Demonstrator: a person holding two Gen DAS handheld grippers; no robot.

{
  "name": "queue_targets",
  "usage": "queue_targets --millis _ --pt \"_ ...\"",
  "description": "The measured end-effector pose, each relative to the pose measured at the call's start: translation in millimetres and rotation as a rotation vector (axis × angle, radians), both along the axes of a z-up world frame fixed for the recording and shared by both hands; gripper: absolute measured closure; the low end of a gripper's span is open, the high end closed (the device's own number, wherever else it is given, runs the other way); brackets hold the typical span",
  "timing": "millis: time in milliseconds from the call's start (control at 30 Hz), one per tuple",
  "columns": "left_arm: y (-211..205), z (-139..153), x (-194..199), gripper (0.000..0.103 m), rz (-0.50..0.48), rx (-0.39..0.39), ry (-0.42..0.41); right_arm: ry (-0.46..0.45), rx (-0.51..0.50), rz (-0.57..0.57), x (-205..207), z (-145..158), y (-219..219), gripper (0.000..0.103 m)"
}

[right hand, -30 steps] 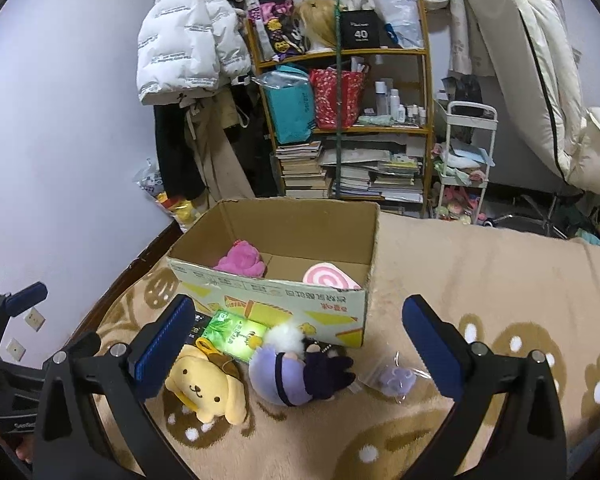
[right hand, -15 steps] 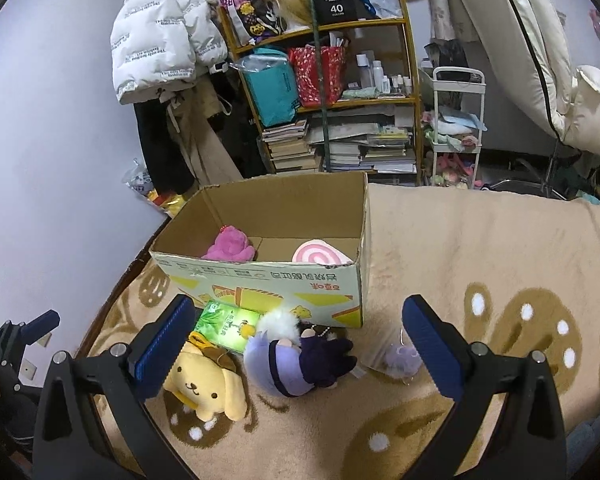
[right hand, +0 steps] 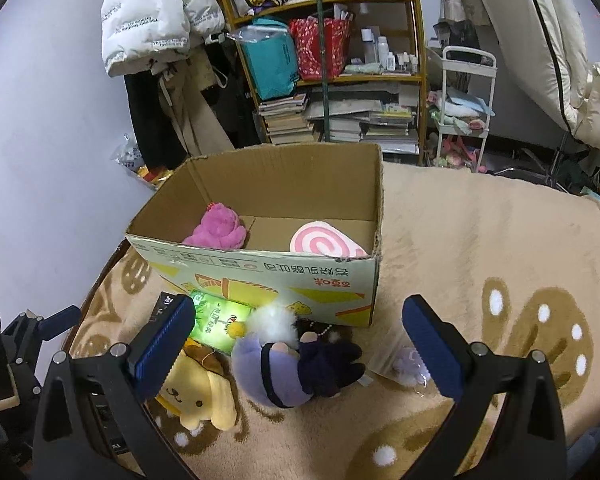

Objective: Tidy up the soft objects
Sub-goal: 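Grasp the yellow dog plush with the left tool while the right tool grasps the purple doll plush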

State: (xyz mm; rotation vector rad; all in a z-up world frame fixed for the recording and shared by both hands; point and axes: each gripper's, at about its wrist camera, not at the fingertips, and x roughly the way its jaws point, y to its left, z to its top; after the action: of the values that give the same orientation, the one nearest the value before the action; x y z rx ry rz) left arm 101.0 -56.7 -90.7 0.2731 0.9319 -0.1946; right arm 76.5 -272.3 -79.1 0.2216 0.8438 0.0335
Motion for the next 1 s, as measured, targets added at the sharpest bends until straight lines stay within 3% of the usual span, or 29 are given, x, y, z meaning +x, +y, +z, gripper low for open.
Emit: queue_targets --millis 633,1000 --pt "-32.1 -56.9 -3.4 0.003 -0.098 0.060 0.150 0.163 0.002 0.018 27.0 -44.8 4.9 0.000" --pt "-24.8 -69.7 1.6 0.003 -0.053 -0.005 0.242 0.289 0.000 0.045 32.3 -70.7 14.8 0.000"
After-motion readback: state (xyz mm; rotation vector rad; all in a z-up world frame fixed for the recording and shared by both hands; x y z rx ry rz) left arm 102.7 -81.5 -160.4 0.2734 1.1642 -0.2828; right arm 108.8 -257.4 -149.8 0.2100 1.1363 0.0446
